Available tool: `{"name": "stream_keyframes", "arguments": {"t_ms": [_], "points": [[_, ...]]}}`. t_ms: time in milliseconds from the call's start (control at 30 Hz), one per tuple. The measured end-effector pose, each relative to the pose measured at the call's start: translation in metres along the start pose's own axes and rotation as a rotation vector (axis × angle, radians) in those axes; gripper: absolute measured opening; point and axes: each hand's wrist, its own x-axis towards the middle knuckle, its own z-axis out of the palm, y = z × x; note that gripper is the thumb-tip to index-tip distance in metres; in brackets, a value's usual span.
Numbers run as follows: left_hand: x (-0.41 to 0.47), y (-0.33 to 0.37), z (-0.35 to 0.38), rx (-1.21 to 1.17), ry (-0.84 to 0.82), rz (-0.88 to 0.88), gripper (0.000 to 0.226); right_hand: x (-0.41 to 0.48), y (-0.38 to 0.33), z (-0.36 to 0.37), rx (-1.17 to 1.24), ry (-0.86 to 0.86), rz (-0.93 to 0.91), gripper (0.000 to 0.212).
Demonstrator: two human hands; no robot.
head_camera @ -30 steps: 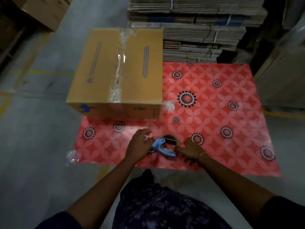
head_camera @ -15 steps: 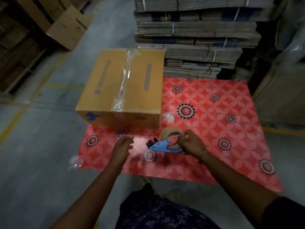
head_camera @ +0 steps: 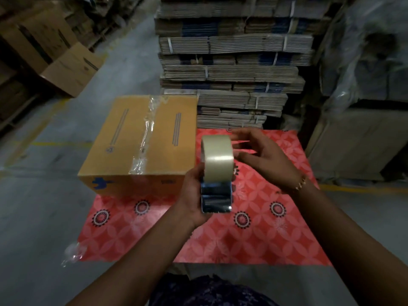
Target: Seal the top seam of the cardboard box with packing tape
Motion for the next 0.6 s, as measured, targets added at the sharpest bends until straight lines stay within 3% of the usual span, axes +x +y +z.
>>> {"name": "stream_keyframes", "arguments": {"t_ms": [67,133,233,333,467,600], "points": [[0.007,0.008,0.001,-0.015,-0.018,0.066,0.046,-0.024,-0.002,0.001,0.028,0.239,-0.015,0.025],[0.012,0.018,0.003,-0.037,-0.008,0.125,0.041,-0.051,-0.004,0.011,-0.055,0.316,-0.059,0.016],[0.017,0.026,0.009,-0.025,0.076,0.222,0.032,-0.077,-0.008,0.032,-0.112,0.186,-0.039,0.004],[0.02,0.029,0.014,0.046,0.152,0.272,0.034,-0.082,-0.015,0.05,0.231,0.097,0.155,0.024],[0.022,0.031,0.015,0.161,0.26,0.279,0.047,-0.075,-0.023,0.068,0.436,0.077,0.362,0.041],[0.023,0.033,0.011,0.183,0.313,0.288,0.04,-0.064,-0.024,0.081,0.581,0.139,0.495,0.03]]}}
